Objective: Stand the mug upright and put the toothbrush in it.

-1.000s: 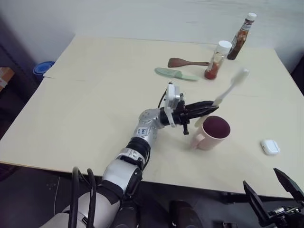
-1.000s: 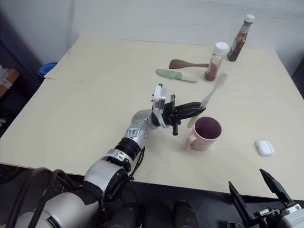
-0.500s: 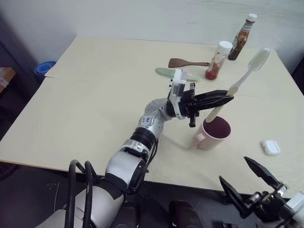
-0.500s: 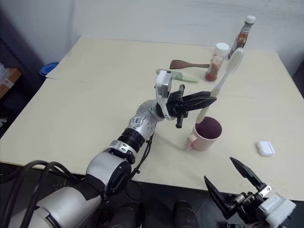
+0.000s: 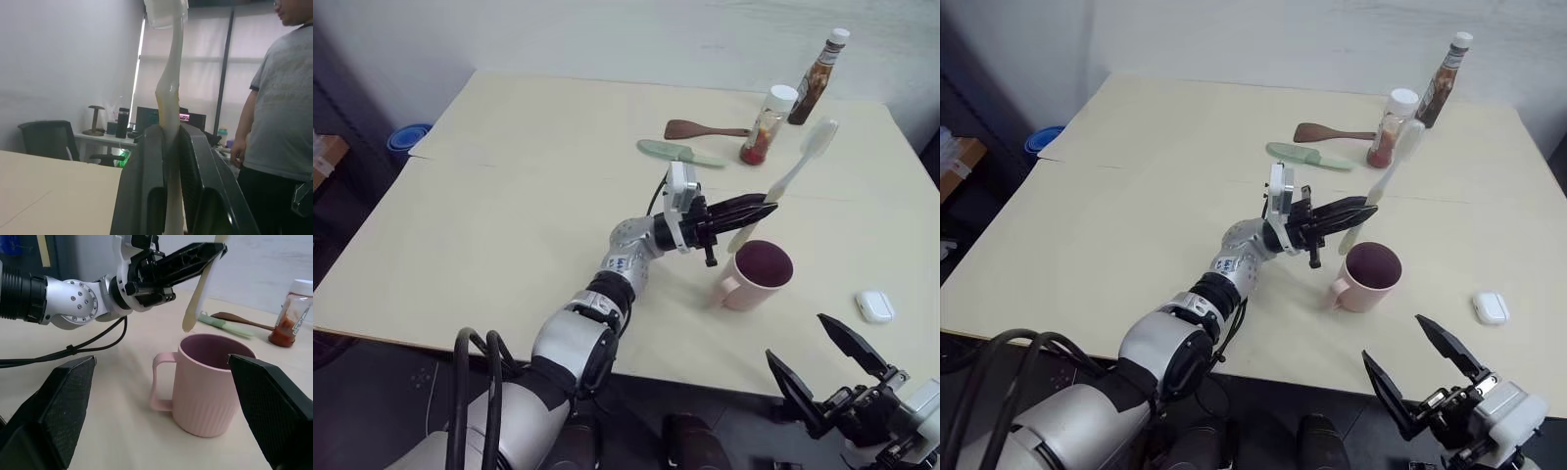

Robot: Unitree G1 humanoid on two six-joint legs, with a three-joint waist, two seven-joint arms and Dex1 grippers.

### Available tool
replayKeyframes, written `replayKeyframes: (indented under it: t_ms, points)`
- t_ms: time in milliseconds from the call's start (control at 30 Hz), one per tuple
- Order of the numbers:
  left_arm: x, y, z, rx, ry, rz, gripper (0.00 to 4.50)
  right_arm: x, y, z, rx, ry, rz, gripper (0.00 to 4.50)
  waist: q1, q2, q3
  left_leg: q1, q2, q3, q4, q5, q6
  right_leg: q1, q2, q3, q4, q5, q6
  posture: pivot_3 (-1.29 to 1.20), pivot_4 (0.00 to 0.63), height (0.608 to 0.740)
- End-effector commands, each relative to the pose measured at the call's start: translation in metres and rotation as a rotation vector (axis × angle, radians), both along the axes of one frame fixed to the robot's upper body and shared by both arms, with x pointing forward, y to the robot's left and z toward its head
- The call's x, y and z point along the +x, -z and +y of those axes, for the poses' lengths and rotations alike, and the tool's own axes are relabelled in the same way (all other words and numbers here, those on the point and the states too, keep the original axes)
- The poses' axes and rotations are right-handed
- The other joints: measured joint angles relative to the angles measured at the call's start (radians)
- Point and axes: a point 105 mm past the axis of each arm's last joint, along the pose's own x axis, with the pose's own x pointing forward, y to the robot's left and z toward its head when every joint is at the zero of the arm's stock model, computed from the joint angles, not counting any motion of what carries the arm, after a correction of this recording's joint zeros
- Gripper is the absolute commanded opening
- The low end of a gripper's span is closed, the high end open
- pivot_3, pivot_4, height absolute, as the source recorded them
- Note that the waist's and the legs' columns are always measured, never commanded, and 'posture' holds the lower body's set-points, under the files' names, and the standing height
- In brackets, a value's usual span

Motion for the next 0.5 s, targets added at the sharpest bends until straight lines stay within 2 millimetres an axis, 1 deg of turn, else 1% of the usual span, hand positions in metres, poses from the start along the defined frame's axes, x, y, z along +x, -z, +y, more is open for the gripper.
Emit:
replayKeyframes:
  t_ms: [33,333,500]
  points:
    - [-0.069,-0.016,-0.070,-0.133,0.281,0.046,0.09,-0.006,-0.009,0.001,-0.009,0.027,-0.032,4.50,0.000,0.000,0.000,0.000,0.000,0.000,0.000,0.000,0.000,0.000,0.000,0.000,0.000,0.000,0.000,0.00,0.150,0.740]
    - [-0.098,0.004,-0.094,-0.075,0.302,0.030,0.09,-0.014,-0.015,0.000,-0.032,0.075,-0.043,4.50,-0.001,0.000,0.000,0.000,0.000,0.000,0.000,0.000,0.000,0.000,0.000,0.000,0.000,0.000,0.000,0.00,0.150,0.740]
    - [-0.105,0.010,-0.103,-0.056,0.299,0.052,0.09,-0.018,-0.019,0.001,-0.033,0.093,-0.039,4.50,-0.001,0.000,0.000,0.000,0.001,0.000,0.000,0.000,0.000,0.000,0.000,0.000,0.000,0.000,0.000,0.00,0.150,0.740]
